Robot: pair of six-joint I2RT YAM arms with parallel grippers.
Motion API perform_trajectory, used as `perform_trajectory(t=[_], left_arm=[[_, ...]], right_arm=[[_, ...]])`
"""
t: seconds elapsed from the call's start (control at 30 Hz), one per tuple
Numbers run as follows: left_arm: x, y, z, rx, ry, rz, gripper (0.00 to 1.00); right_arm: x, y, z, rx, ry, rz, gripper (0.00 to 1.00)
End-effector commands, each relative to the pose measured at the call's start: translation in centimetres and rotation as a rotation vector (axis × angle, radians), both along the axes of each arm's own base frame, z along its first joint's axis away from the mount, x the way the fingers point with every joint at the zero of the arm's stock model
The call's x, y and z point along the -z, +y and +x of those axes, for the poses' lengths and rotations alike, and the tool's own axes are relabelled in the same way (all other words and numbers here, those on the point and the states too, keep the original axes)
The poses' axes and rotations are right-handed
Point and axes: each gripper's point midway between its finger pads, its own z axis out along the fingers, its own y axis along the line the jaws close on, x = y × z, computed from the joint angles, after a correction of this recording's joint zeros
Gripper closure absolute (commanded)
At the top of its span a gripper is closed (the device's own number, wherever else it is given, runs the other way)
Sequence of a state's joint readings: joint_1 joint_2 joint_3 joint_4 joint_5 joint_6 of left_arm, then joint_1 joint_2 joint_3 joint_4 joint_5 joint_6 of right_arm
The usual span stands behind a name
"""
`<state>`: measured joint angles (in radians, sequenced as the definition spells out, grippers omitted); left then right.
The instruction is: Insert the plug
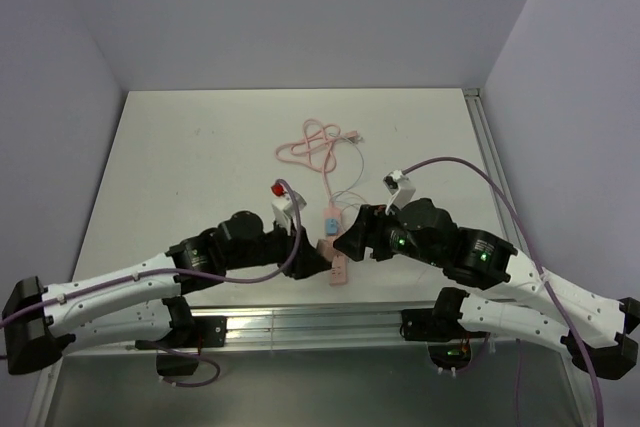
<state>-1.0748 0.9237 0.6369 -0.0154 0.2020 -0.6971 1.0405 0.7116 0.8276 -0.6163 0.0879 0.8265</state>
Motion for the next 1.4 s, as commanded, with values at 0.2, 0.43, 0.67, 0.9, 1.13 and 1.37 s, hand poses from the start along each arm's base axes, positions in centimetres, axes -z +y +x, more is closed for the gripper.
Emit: perform_trajectory(t=[0.2,0.43,0.67,0.9,1.13,1.37], left_arm=[[-0.2,-3.0,-1.2,-0.106,-0.212,0.141,1.0],[-0.6,-3.3,-1.2,-0.144,-0.268,0.152,1.0],[-0.2,-3.1,-1.5,-0.139,-0.262,0.139,1.0],[-0.5,-2.8,-2.1,-0.115,-0.261,0.132,1.0],[-1.8,-3.1,-2.8,-0.067,-0.285,0.106,1.0],[-1.5,-3.2,-3.2,-0.056,-0.281,0.106,1.0]], right_arm=[[-1.2,0.2,-1.6,-0.116,-0.009,0.041,0.19],[0.6,1.1,-3.4,-0.203,0.036,0.09,0.23],[0.1,1.6,-3.7,-0.244,0.039,0.084,0.28],[-0.7,2.4,-3.6,-0.26,0.031,0.111,0.28],[0.2,3.7,-3.6,-0.299,0.068,0.098,0.4],[2.0,4.5,-4.6,-0.364,0.115,0.087,0.93]])
